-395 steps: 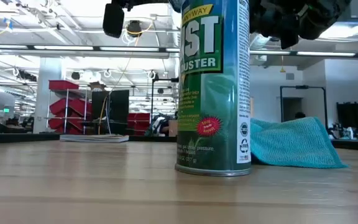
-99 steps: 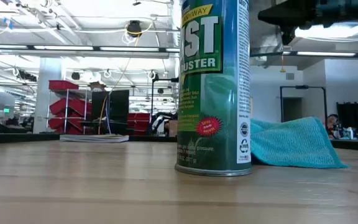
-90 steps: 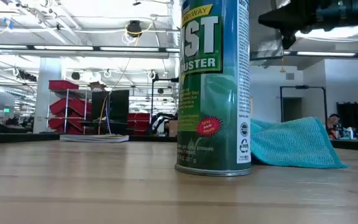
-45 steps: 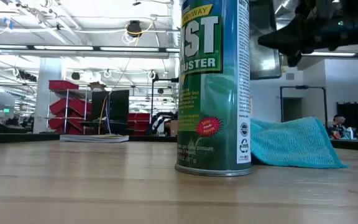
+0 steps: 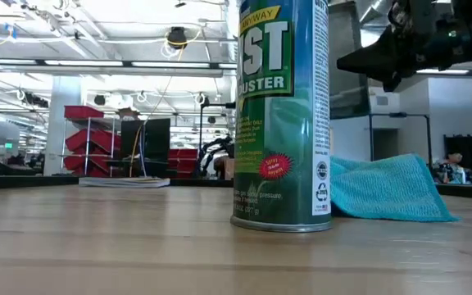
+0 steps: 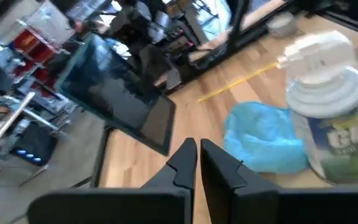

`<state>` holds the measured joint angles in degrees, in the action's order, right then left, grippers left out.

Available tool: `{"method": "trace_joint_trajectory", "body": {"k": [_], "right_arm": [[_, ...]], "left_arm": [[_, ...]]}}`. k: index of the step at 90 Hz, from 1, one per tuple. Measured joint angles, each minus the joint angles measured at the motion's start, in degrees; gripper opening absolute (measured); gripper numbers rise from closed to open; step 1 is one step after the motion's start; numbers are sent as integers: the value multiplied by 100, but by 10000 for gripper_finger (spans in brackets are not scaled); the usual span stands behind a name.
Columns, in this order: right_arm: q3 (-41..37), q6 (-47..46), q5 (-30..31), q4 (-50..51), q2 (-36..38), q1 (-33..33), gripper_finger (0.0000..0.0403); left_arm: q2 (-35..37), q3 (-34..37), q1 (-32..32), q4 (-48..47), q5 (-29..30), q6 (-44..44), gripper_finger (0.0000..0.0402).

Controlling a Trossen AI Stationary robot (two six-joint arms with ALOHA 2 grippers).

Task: Apply microfiber cloth
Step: Spray the front of the green tablet using the white spray bottle

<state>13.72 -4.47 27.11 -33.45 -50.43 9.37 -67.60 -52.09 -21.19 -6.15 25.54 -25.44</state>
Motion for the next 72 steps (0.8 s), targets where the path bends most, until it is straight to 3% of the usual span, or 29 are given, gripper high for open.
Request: {"method": "trace_joint_trajectory", "body": {"k": [19, 39, 55, 72], "right_arm": [[0, 0, -60, -9, -141, -14, 12], [-1, 190, -619, -38, 50, -12, 12], [-398, 289, -1070, -580, 370, -24, 12], [-746, 56, -1028, -782, 540, -158, 12]], "left_arm": [[-448, -943, 20, -1059, -191, -103, 0], [-1262, -1942, 133, -1968, -433, -281, 0], [-1402, -2235, 133, -2011, -438, -421, 0], [-1405, -2311, 144, -2103, -629, -453, 0]]}}
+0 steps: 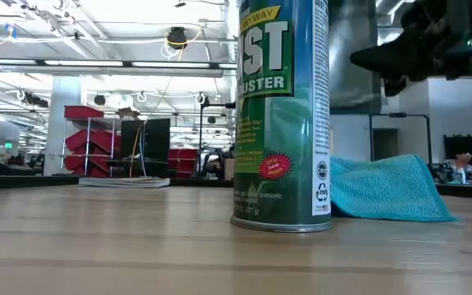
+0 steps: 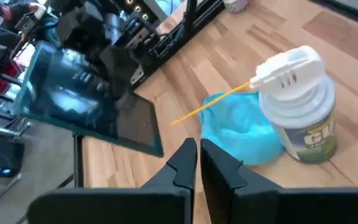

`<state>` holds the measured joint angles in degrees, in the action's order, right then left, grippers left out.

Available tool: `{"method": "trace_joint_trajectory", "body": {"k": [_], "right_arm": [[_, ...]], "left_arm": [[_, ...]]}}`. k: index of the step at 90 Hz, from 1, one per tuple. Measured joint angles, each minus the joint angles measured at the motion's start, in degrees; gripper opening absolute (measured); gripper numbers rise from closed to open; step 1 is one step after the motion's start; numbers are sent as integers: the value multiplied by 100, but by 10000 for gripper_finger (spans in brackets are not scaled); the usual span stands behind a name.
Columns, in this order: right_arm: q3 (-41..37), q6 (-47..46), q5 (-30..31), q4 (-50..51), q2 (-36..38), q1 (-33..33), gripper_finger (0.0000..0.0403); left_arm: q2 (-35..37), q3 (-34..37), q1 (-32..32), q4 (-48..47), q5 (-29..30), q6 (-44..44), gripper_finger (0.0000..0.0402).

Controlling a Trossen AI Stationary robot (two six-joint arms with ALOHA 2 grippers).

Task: Apply microfiber cloth
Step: Spray the front of the green tablet using the white spray bottle

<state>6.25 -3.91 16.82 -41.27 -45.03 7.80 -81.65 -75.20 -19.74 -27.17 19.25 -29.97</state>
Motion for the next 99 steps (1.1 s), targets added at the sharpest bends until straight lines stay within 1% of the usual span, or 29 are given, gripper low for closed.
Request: {"method": "trace_joint_trajectory", "body": {"k": [16, 23, 34, 44, 57, 66, 73, 85, 99], "right_arm": [[70, -61, 110, -9, -190, -235, 12], [118, -66, 150, -7, -302, -333, 12], [218, -68, 117, -48, -478, -451, 12], [293, -61, 115, -48, -613, -501, 12], [340, -58, 109, -57, -683, -494, 12], [342, -56, 108, -92, -683, -494, 12], [344, -59, 109, -109, -683, -485, 12], [344, -59, -9, -99, -683, -479, 12], [344, -73, -51, -89, -683, -477, 12]], "left_arm": [[0, 0, 116, -88, -265, -40, 0], [0, 0, 133, -88, -286, -121, 0], [0, 0, 172, -88, -454, -229, 0], [0, 0, 228, -90, -692, -232, 0], [-50, -33, 231, -92, -726, -320, 0], [-349, -416, 241, -180, -747, -333, 0], [-723, -886, 247, -361, -779, -430, 0], [-1357, -1622, 267, -874, -878, -446, 0], [-1799, -2250, 254, -1553, -1004, -281, 0]]}}
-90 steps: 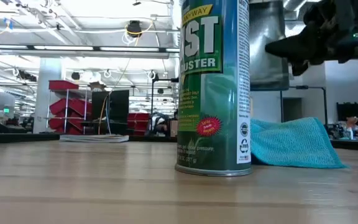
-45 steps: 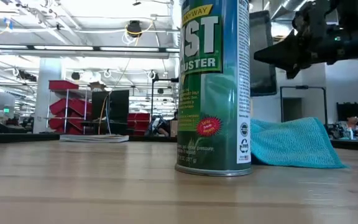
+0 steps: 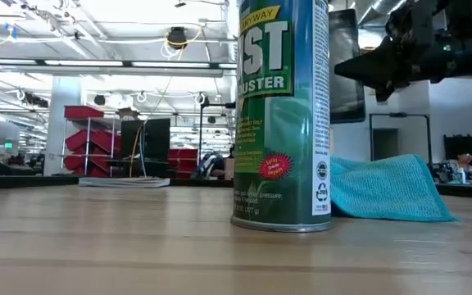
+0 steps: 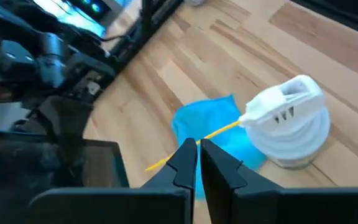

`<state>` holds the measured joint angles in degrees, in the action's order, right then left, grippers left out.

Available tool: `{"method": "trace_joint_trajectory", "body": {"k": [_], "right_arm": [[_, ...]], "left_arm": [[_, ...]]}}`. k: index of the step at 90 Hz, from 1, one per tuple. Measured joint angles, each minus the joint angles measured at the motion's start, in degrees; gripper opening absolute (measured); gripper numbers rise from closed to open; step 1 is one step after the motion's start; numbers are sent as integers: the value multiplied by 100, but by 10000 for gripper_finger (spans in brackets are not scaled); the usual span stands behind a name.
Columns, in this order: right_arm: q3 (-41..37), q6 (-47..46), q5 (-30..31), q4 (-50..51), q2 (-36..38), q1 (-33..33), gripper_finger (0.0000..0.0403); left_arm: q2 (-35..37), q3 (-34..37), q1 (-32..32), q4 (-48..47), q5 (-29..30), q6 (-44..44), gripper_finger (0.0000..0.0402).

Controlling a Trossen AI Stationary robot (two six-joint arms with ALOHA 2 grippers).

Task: Apply microfiber cloth
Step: Spray the front of the green tablet using the white spray bottle

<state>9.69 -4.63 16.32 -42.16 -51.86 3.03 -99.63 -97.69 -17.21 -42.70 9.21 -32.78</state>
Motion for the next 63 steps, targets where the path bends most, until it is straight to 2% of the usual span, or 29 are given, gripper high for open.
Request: {"method": "trace_joint_trajectory", "body": {"k": [17, 35, 63], "right_arm": [[0, -60, -61, 132, 0, -7, 12], [0, -54, -3, 97, 2, -7, 12], [0, -78, 13, 74, 2, -6, 12]], "left_arm": [[-497, -622, -83, -810, -2, 186, 0], [-783, -1194, -114, -1198, 0, 115, 0], [-828, -1265, -114, -1343, -72, 48, 0]]}}
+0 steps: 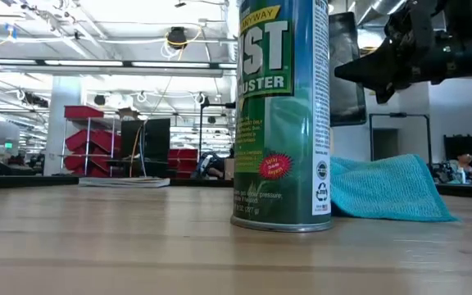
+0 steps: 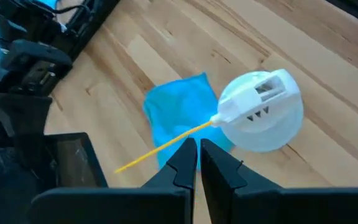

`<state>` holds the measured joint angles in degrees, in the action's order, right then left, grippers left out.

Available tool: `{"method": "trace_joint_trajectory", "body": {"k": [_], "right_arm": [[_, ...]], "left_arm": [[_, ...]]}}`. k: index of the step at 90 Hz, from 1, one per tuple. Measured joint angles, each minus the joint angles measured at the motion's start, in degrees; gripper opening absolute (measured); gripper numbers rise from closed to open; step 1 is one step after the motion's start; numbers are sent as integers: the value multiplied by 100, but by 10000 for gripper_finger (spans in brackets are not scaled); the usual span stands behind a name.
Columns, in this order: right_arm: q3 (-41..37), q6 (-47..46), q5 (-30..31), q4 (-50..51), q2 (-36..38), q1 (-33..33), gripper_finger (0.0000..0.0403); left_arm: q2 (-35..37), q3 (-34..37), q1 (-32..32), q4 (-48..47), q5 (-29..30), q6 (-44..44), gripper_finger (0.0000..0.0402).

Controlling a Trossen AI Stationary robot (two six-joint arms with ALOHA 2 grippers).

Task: Apply microfiber cloth
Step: Spray the front of the green tablet using the white spray bottle

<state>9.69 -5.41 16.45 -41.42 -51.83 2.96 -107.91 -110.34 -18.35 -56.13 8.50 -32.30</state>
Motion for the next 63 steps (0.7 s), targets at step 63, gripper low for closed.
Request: {"method": "trace_joint_trajectory", "body": {"k": [63], "right_arm": [[527, 228, 24, -59, -853, -13, 12]], "left_arm": [[-11, -395, -35, 32, -46, -155, 0]]}}
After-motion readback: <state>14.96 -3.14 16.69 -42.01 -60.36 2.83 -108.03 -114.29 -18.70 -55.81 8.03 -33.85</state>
